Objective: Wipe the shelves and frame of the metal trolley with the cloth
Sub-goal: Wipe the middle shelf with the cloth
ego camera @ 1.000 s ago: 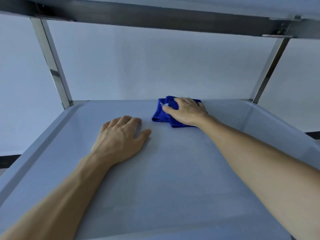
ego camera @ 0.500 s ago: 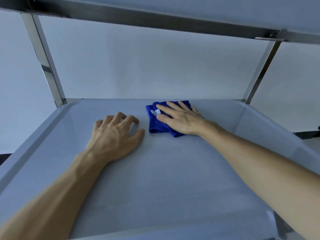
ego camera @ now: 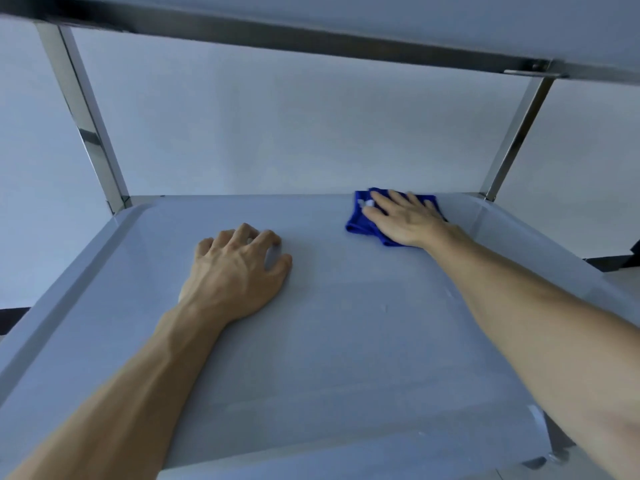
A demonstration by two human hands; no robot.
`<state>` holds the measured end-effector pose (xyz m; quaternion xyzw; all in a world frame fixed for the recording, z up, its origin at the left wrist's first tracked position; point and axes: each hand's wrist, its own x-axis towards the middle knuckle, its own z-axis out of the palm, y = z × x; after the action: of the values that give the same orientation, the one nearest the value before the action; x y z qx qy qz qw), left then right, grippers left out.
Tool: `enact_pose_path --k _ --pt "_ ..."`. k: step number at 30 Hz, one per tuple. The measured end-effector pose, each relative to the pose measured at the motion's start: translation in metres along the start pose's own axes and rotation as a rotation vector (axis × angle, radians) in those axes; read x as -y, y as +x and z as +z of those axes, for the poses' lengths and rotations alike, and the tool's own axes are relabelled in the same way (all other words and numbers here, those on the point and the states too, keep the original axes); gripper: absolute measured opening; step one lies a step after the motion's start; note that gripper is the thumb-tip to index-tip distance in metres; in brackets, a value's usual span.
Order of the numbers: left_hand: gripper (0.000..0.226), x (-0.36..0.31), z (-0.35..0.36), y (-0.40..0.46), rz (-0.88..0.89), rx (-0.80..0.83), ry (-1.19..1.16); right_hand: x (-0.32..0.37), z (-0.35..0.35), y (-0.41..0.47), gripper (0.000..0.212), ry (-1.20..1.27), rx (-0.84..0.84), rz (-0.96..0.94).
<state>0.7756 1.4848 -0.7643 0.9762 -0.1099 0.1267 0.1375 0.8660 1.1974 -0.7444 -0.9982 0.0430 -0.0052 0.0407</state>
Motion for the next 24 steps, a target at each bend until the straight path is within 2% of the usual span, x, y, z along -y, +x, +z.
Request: enact_pose_path --k 4,6,8,10,12,16,19,21,24 --pt "0.046 0.003 -0.002 0.006 -0.031 0.008 0.021 0.049 0.009 -0.048 0.071 0.004 0.015 -0.29" --pt "0.047 0.005 -0.004 0.007 -0.037 0.017 0.006 0.045 0.013 -0.091 0.072 0.029 0.025 -0.432" --pt "0.048 0.006 -0.005 0.006 -0.028 0.025 -0.007 0.026 0.011 -0.129 0.065 0.066 0.023 -0.52" --pt "0.048 0.005 -0.006 0.003 -0.017 0.031 -0.016 0.001 0.003 -0.146 0.056 0.076 0.053 -0.515" --pt "0.047 0.004 -0.005 0.001 -0.009 0.02 -0.02 -0.021 -0.006 -0.139 0.05 0.077 0.081 -0.425" --pt "0.045 0.0 -0.001 0.001 -0.007 0.001 -0.003 -0.036 -0.009 -0.092 0.062 0.018 0.063 -0.15" --pt "0.046 -0.002 0.0 0.004 -0.018 0.007 0.019 -0.004 -0.001 -0.07 0.067 0.004 0.036 -0.033" --pt "0.045 0.001 -0.001 0.005 -0.039 0.016 0.022 0.028 0.004 -0.075 0.07 0.013 0.031 -0.071" --pt "0.043 0.005 -0.002 0.008 -0.057 0.027 0.017 0.053 0.012 -0.116 0.075 0.048 0.017 -0.25"
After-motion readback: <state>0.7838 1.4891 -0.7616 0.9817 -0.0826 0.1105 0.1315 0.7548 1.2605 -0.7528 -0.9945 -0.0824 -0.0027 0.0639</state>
